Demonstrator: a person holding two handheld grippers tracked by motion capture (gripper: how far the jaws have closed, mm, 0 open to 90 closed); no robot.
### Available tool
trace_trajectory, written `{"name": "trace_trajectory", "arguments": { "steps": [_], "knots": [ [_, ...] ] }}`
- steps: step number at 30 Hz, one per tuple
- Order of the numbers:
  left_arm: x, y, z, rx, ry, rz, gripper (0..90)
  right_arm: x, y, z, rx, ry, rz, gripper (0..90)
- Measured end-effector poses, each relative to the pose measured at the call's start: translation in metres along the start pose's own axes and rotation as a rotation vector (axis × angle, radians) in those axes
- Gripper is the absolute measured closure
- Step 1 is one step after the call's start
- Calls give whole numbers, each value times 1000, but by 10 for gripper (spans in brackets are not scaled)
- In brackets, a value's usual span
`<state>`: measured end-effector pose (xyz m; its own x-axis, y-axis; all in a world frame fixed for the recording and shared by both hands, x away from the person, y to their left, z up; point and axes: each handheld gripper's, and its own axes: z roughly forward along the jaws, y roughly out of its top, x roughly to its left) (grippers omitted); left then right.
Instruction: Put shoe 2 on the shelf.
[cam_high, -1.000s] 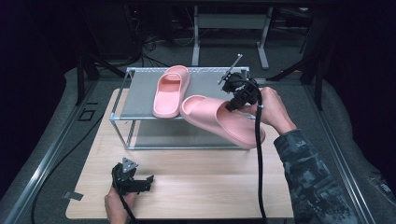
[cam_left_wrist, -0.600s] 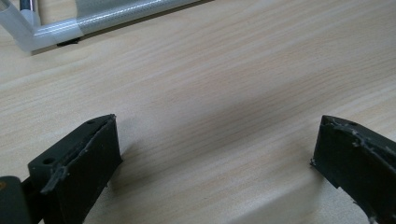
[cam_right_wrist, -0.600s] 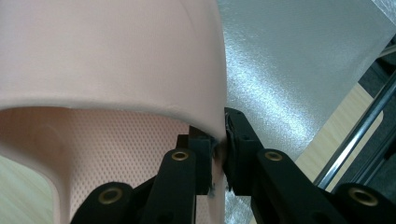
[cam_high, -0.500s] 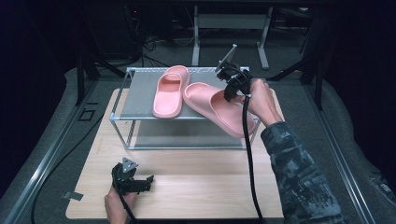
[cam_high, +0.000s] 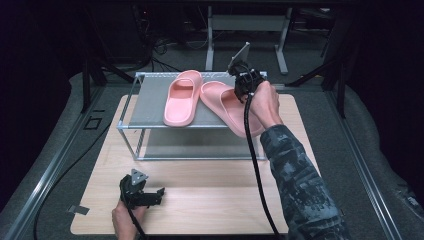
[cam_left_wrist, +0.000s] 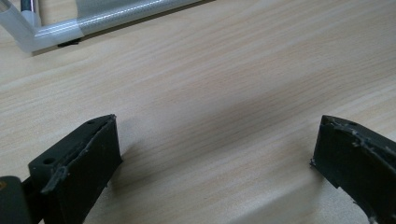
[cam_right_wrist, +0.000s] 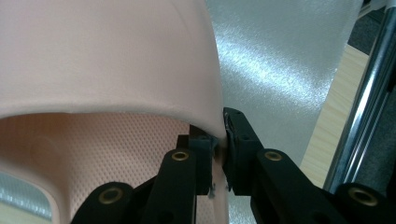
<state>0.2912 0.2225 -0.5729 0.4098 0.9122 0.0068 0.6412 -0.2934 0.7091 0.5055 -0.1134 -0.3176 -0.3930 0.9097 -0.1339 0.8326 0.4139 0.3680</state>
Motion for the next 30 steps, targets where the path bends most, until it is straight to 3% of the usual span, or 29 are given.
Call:
{"name": "trace_trajectory", "arguments": {
  "steps": [3,8,12,13,15,19,24,28,30],
  "knots": [
    [0,0,0,0,1,3,3,-1,5,3,-10,-26,38,828],
    [0,0,0,0,1,3,4,-5,10,12,-25,-15,85,783],
    [0,0,0,0,1,5,5,-5,2,5,-90,4,60,609],
    [0,0,0,0,1,5,5,-7,-2,-1,-108,31,49,591],
    [0,0,0,0,0,5,4,-9,-14,-12,-144,13,18,575],
    [0,0,0,-2,3,4,5,-16,-47,-28,-159,-30,-32,604],
    [0,0,0,-2,3,3,4,-31,-78,-21,-86,-37,-33,673],
    [0,0,0,-2,3,1,5,-33,-87,-14,-72,58,-20,733],
    [0,0,0,-2,2,-2,4,-27,-87,-14,-87,63,-27,744]
  ]
}}
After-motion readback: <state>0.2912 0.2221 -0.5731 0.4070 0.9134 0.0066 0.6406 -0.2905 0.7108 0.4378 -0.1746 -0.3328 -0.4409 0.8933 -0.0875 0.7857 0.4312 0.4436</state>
